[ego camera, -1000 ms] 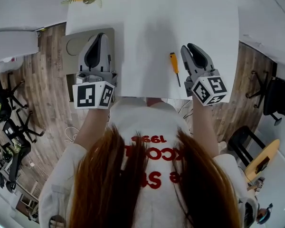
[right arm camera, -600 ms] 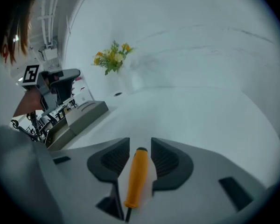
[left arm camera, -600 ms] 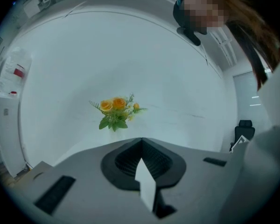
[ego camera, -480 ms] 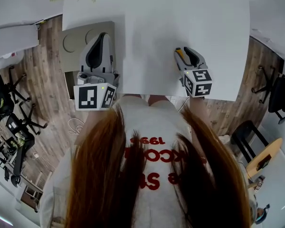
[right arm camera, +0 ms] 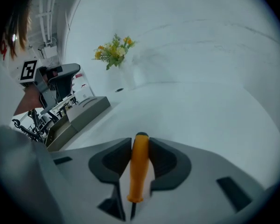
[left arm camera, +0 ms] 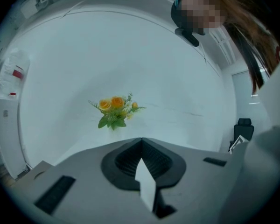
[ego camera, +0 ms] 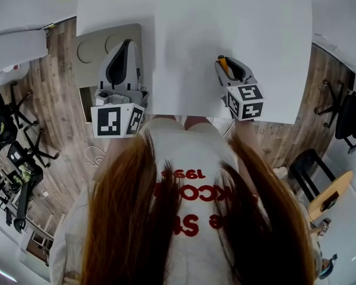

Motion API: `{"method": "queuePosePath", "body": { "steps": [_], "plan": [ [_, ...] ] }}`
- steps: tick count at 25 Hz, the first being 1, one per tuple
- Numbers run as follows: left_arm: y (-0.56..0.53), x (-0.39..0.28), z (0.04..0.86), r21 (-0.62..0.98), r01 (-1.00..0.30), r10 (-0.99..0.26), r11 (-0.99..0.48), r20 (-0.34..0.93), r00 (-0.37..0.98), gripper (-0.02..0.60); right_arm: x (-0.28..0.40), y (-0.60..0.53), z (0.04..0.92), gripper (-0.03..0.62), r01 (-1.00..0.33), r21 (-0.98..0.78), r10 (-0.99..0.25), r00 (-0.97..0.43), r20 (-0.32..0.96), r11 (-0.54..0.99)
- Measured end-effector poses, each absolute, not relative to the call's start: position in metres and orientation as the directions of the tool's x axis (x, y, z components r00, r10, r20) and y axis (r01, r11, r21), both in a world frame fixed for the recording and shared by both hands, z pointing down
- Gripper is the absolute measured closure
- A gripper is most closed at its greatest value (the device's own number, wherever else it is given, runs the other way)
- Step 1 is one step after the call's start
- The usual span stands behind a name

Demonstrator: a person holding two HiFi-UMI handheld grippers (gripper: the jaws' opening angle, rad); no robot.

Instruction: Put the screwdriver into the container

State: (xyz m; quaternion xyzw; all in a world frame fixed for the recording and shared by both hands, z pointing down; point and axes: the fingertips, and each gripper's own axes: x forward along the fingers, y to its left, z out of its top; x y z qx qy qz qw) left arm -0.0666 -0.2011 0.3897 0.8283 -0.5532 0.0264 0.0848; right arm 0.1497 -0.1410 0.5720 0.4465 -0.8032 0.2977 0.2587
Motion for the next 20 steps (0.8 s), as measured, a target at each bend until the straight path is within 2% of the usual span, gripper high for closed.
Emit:
{"method": "queuePosePath", "body": {
  "steps": [6,12,20],
  "plan": [
    [-0.206,-0.068,0.369,0.086,-0.918,-0.915,-0.387,0.09,0.394,0.577,0.154,-0.162,0.52,0.48,-0.869,-0.258,-0.683,-0.491,0.541,0.422],
    [-0.21,-0.077,0.336,0.069,-0.924,-0.926,-0.376,0.016,0.378,0.577,0.161,-0.183,0.433,0.484,-0.869,-0.249,-0.813,-0.489,0.315,0.427],
    [-0.215,-0.069,0.294,0.047,-0.917,-0.916,-0.397,-0.081,0.393,0.577,0.169,-0.194,0.331,0.485,-0.875,-0.169,-0.879,-0.471,0.078,0.454]
  ]
}}
